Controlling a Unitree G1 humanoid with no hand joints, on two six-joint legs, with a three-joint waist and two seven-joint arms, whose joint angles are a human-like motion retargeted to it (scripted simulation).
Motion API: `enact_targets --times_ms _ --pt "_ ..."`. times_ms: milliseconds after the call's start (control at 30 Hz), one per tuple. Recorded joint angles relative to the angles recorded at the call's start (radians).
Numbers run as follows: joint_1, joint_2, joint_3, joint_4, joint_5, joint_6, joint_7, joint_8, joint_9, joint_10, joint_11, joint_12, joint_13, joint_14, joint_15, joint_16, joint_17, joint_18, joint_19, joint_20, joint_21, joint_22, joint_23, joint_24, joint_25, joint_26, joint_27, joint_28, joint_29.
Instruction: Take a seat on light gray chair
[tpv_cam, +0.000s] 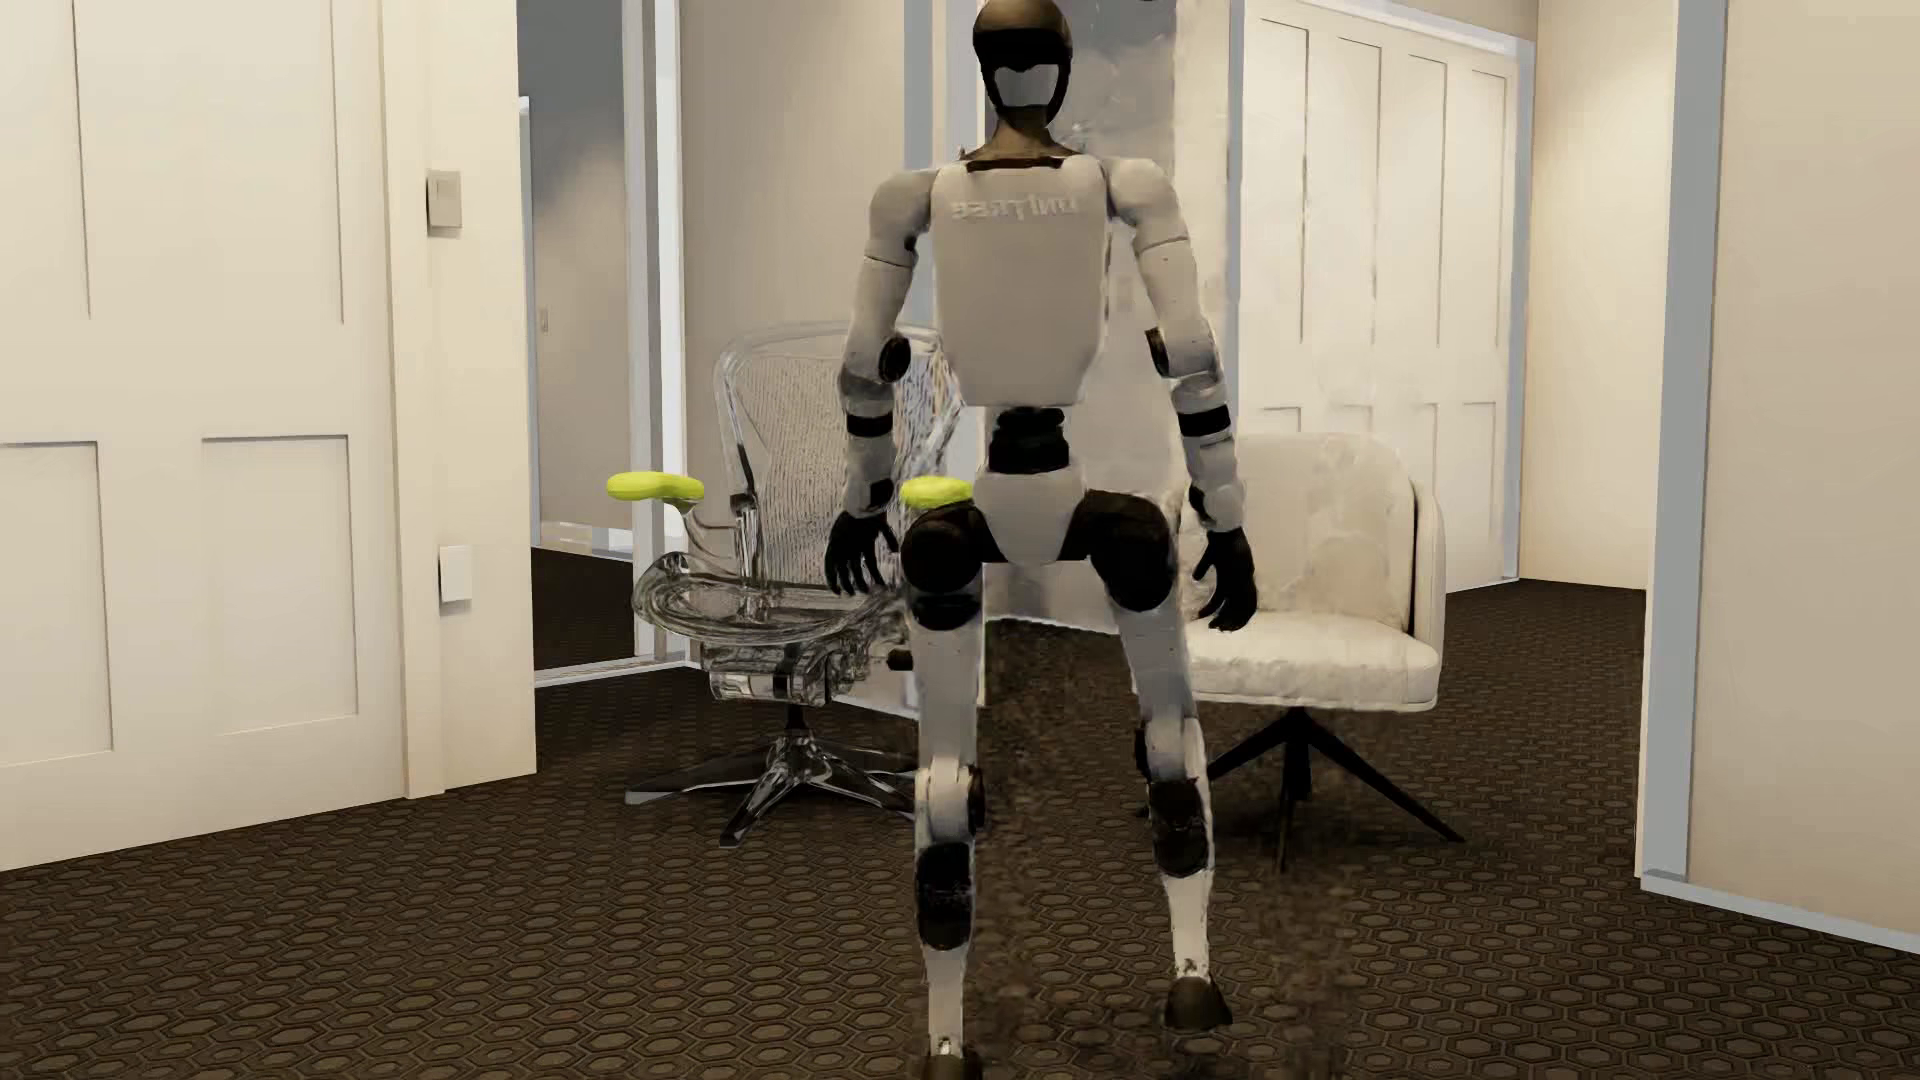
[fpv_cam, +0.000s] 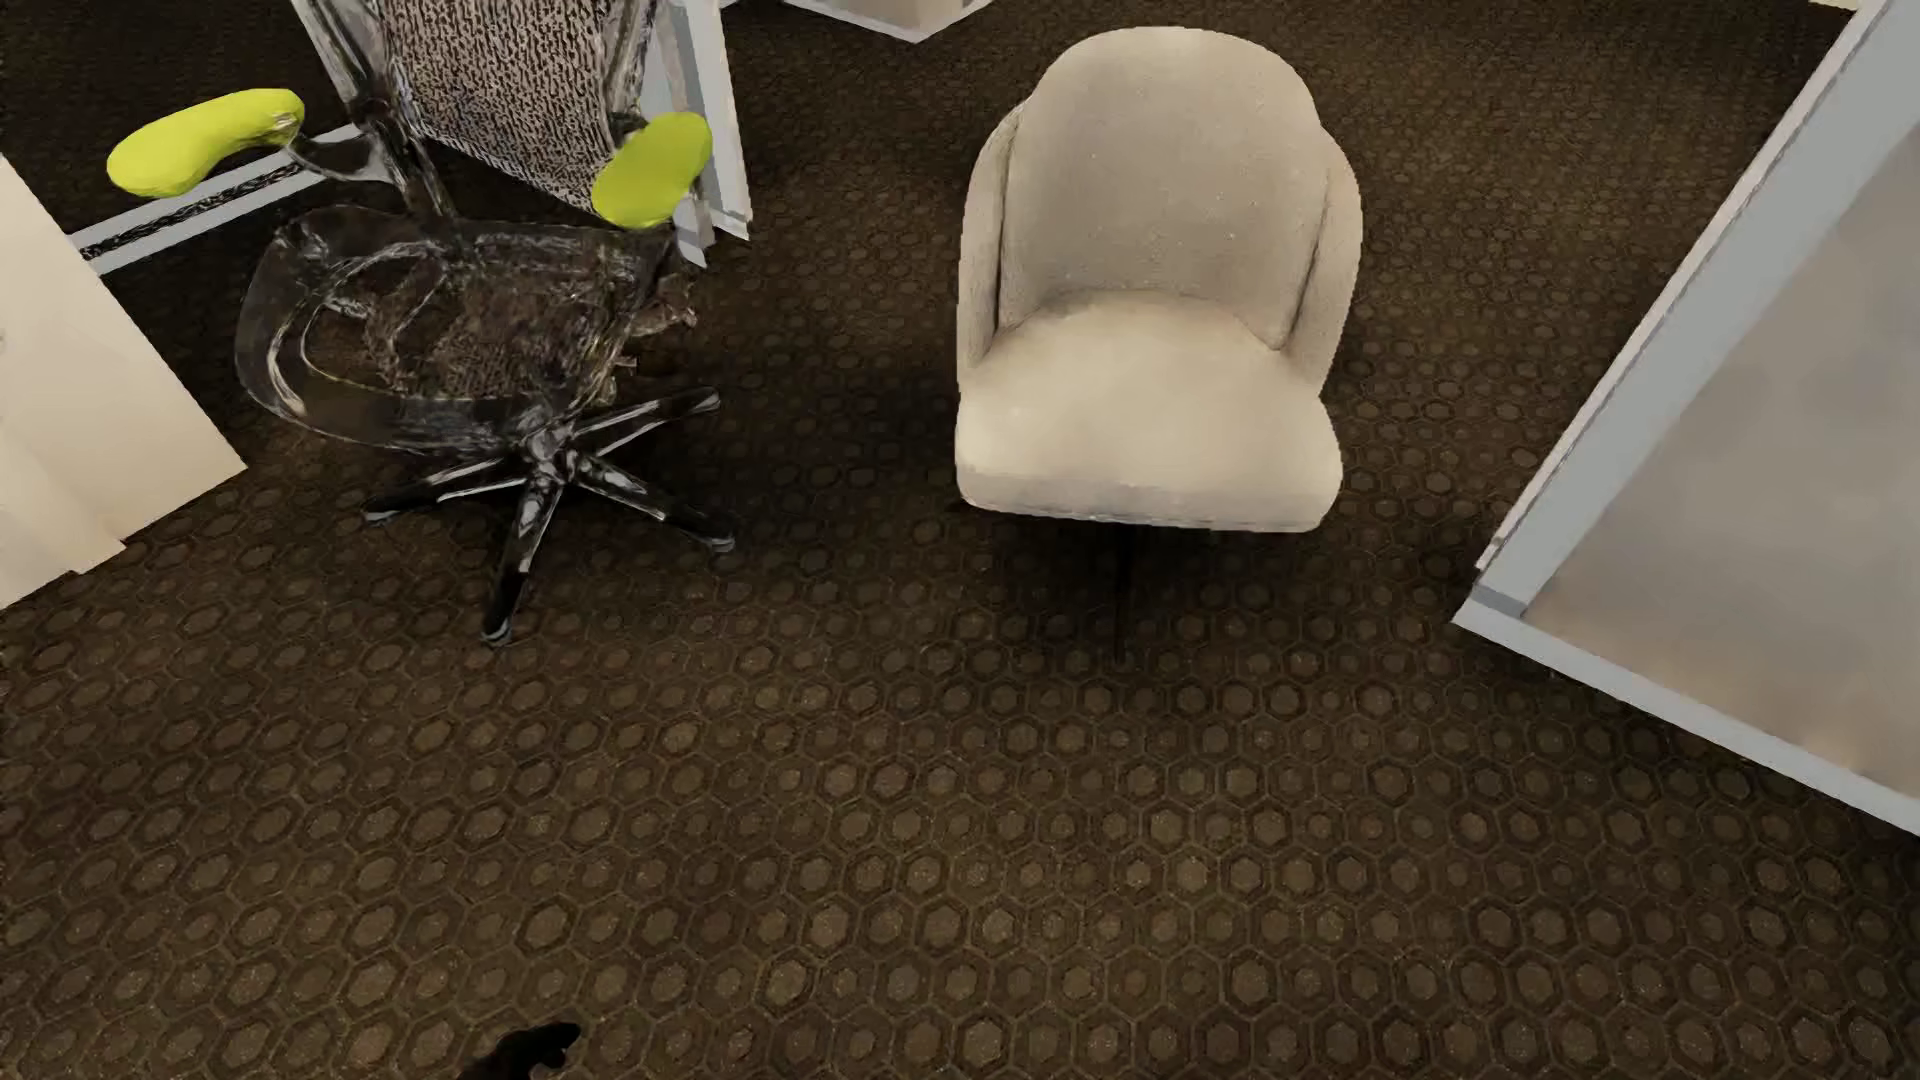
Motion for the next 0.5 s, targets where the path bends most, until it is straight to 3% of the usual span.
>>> enact_targets --times_ms 33,67,100,133,167,200,233,267,300,333,367,400,433,467,500 --pt "0.065 -0.026 -0.011 0.003 -0.003 0.001 0.011 -0.008 -0.023 -0.019 -0.191 -0.030 0.058 -0.028 0.036 0.007 0.012 0.002 -0.023 -0.047 -0.003 -0.031 -0.020 -0.001 -0.016 -0.036 0.102 -0.081 0.035" --pt "0.126 -0.026 -0.021 0.001 -0.001 -0.003 -0.005 -0.002 -0.011 -0.040 -0.419 -0.093 0.061 -0.053 0.068 0.007 0.023 -0.005 -0.054 -0.092 -0.023 -0.023 0.063 -0.005 -0.023 -0.057 -0.032 -0.011 -0.006" --pt "0.226 -0.005 -0.021 0.006 0.042 -0.010 0.008 -0.051 0.017 -0.096 -0.666 -0.157 0.034 -0.062 0.152 0.005 0.031 -0.037 -0.118 -0.100 -0.056 -0.030 0.153 -0.051 -0.015 -0.078 -0.235 0.002 0.040" --pt "0.249 -0.032 -0.027 0.000 0.043 -0.022 0.041 -0.102 -0.017 -0.109 -0.839 -0.170 0.108 -0.072 0.234 0.012 0.041 -0.042 -0.139 -0.072 -0.034 -0.063 0.191 0.008 -0.315 -0.002 0.713 0.077 -0.823" --pt "0.279 -0.100 -0.034 -0.001 0.049 -0.025 0.047 -0.111 -0.035 -0.114 -0.839 -0.178 0.130 -0.081 0.196 0.008 0.041 -0.053 -0.156 -0.075 0.018 -0.063 0.241 0.064 -0.417 -0.038 0.535 0.047 -0.661" --pt "0.333 -0.163 -0.042 0.021 0.080 -0.034 0.059 -0.139 -0.044 -0.115 -0.807 -0.157 0.130 -0.114 0.166 0.035 0.038 -0.055 -0.245 -0.063 -0.064 -0.186 0.226 -0.117 -0.467 0.096 2.017 0.129 -2.149" --pt "0.350 -0.158 -0.066 0.026 0.073 -0.040 0.075 -0.134 -0.068 -0.072 -0.786 -0.125 0.131 -0.127 0.192 0.052 0.045 -0.055 -0.239 -0.041 -0.071 -0.214 0.250 -0.105 -0.467 0.026 2.069 0.053 -2.162" --pt "0.359 -0.157 -0.077 0.052 0.073 -0.037 0.058 -0.136 -0.078 0.005 -0.692 -0.111 0.122 -0.140 0.137 0.056 0.057 -0.075 -0.233 -0.032 -0.096 -0.206 0.255 -0.119 -0.457 0.015 2.125 0.024 -2.198" --pt "0.340 -0.145 -0.075 0.092 0.088 -0.020 0.053 -0.145 -0.086 0.124 -0.681 -0.096 0.102 -0.138 0.268 0.054 0.058 -0.082 -0.235 -0.050 -0.151 -0.191 0.265 -0.133 -0.468 -0.001 2.222 0.003 -2.245" --pt "0.263 -0.172 -0.069 0.124 0.081 -0.008 0.065 -0.138 -0.098 0.335 -0.538 -0.076 0.102 -0.065 0.230 0.049 0.062 -0.083 -0.212 -0.039 -0.168 -0.140 0.260 -0.157 -0.451 0.000 2.615 0.019 -2.666" --pt "0.187 -0.137 -0.063 0.164 0.137 0.044 -0.007 -0.014 -0.086 0.551 -0.534 -0.074 0.007 0.091 0.232 0.005 0.012 -0.161 -0.173 -0.075 -0.117 -0.065 0.168 -0.233 0.032 -0.004 0.429 0.045 -0.698" --pt "0.094 -0.059 -0.033 0.191 0.182 0.022 0.036 -0.032 -0.075 0.744 -0.556 -0.041 0.005 0.306 0.217 0.005 0.010 -0.101 -0.250 -0.109 -0.054 -0.038 -0.012 -0.131 0.033 0.026 -0.008 -0.013 0.074" --pt "-0.029 0.000 -0.005 0.181 0.215 0.017 0.009 -0.018 -0.065 0.949 -0.579 -0.009 -0.040 0.229 0.198 0.008 -0.011 -0.071 -0.299 -0.120 -0.019 -0.056 -0.023 -0.151 0.068 0.060 0.022 0.009 0.051" --pt "-0.138 0.052 0.028 0.161 0.233 0.009 -0.019 0.006 -0.069 1.080 -0.598 0.011 -0.078 0.133 0.170 0.000 -0.030 -0.047 -0.299 -0.100 0.024 -0.025 -0.027 -0.134 0.087 0.051 0.004 0.008 0.056" --pt "-0.219 0.134 0.049 0.138 0.262 0.000 -0.078 0.038 -0.036 1.143 -0.629 0.025 -0.144 0.082 0.151 0.004 -0.040 -0.072 -0.311 -0.073 0.063 -0.025 -0.048 -0.155 0.134 0.069 -0.001 0.028 0.052"
